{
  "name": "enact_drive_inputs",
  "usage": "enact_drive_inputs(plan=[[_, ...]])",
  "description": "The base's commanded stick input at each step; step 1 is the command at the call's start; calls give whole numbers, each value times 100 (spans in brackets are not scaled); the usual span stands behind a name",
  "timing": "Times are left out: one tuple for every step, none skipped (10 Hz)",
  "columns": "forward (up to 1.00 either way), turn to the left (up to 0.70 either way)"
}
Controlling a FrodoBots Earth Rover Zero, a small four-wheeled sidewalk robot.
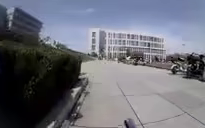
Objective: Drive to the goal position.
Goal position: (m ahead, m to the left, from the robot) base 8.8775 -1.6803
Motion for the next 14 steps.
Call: enact_drive_inputs(plan=[[70, 0], [70, 0], [70, 0], [70, 0], [70, 0], [70, -16], [70, -33], [70, -35], [70, -12], [70, 0], [70, 0], [70, 0], [70, 0], [70, 0]])
